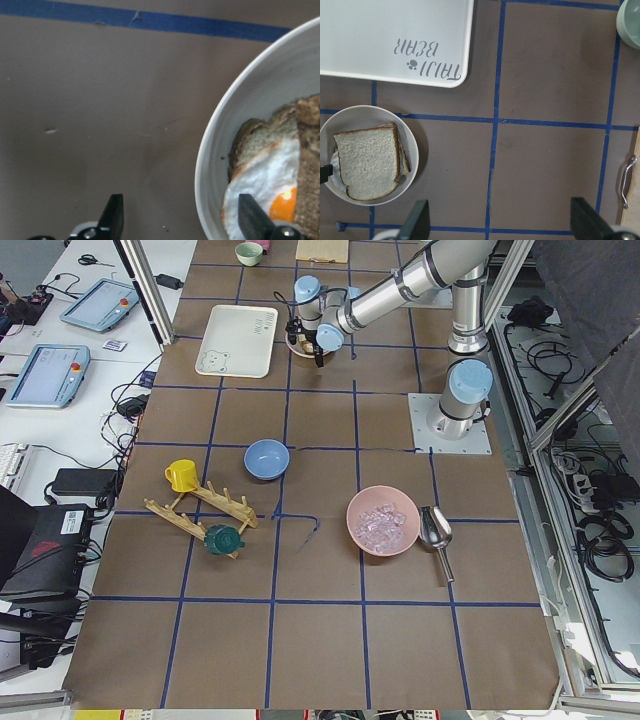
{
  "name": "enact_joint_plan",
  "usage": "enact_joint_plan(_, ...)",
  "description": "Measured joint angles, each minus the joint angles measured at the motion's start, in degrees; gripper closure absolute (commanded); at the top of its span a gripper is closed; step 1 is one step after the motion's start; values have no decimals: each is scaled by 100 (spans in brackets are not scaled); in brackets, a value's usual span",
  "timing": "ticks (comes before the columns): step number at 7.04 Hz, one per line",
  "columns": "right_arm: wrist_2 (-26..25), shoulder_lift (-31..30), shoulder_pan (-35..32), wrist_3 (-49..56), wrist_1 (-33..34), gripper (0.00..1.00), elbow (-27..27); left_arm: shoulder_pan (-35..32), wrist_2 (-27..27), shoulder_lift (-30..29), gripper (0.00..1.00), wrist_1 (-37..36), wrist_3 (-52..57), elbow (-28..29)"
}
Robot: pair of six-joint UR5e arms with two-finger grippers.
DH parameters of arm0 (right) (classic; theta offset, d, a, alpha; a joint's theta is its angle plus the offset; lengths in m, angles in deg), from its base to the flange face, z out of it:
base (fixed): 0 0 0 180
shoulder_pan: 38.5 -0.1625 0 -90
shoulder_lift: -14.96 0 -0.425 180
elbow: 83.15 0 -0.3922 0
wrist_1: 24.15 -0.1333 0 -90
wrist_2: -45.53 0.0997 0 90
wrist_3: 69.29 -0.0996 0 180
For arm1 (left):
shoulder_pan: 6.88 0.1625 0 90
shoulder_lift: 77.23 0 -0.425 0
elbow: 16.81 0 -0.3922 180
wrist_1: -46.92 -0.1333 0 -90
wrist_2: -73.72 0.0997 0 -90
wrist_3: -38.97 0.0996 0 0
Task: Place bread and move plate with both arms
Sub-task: 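Grip the plate rim with the left gripper and slide it onto the tray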
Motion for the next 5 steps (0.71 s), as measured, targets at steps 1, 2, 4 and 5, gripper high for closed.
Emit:
enact_joint_plan(1,-1,-6,43,35,-7,0,-2,1,-1,-9,65,-4,48,-13)
enact_joint_plan(2,1,-10,68,71,-8,0,-5,3,-4,-20,85,-9,69,-16)
enact_joint_plan(4,3,-18,85,94,2,0,-33,3,-13,-26,100,-23,81,-5)
enact_joint_plan(5,-4,-26,88,96,-5,0,-45,3,-15,-25,100,-30,92,3)
